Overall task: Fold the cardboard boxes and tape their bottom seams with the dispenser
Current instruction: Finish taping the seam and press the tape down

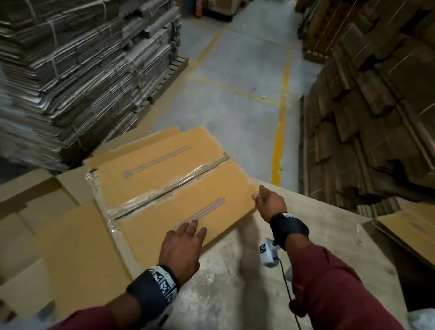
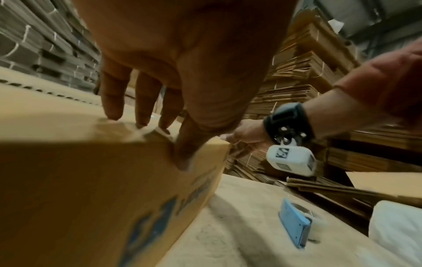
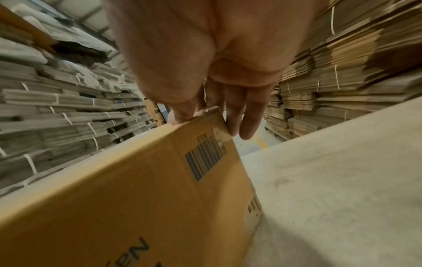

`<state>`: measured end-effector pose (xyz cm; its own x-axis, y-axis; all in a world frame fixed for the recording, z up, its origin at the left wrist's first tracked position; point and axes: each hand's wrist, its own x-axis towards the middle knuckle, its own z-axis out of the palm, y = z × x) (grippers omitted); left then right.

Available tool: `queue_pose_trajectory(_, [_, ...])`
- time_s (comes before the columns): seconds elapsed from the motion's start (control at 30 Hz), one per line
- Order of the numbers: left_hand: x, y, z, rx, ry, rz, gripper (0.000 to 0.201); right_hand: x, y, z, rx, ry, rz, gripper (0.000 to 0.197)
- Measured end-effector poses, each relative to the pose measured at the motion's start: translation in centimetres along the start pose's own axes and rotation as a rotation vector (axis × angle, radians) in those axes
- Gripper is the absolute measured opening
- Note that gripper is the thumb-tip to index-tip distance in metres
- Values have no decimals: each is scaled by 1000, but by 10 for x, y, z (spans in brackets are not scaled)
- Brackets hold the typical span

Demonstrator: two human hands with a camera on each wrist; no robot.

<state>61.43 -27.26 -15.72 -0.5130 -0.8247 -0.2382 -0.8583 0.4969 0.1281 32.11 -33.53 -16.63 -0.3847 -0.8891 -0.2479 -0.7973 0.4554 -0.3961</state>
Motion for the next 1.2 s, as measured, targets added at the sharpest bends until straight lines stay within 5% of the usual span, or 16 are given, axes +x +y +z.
queue_pose_trajectory(0.27, [9,-74,-12,2,13,57,63,-60,17,20,188,69,125,55])
queue_pose_trajectory(0.53, [23,-138,-32,-18,-2,-16,70,-113,-5,61,365,-17,134,29])
queue_pose_trajectory(0.73, [21,-131,-33,-23,41,-123,42,-128,-26,68,411,-93,113,29])
queue_pose_trajectory(0.83, [17,-121,-21,-65,48,-125,50,-116,-16,54,559,-29,166,28])
queue_pose_trajectory(0.97, [12,-118,-2,-109,78,-155,69,-104,-20,42,580,-16,157,50])
queue_pose_trajectory(1.07, [11,-114,2,-228,123,-209,73,-110,-33,52,561,-66,163,13])
queue_pose_trajectory(1.2, [13,-121,6,-286,126,-311,89,-137,-51,60,582,-185,190,19])
